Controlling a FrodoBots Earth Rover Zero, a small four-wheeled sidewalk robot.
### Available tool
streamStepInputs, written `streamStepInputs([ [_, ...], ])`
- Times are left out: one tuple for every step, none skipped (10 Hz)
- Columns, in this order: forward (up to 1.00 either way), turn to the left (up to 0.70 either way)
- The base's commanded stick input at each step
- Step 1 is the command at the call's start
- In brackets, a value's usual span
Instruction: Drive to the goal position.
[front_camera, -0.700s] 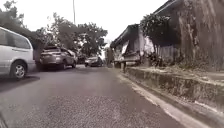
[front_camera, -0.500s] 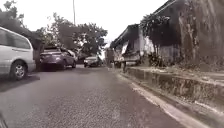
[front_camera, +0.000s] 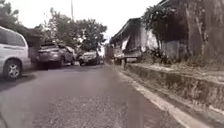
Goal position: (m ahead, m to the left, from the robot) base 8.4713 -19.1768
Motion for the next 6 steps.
streamStepInputs([
  [-0.70,0.00],
  [-0.70,0.00],
  [-0.70,0.00],
  [-0.70,0.00],
  [-0.70,0.00],
  [-0.70,0.00],
])
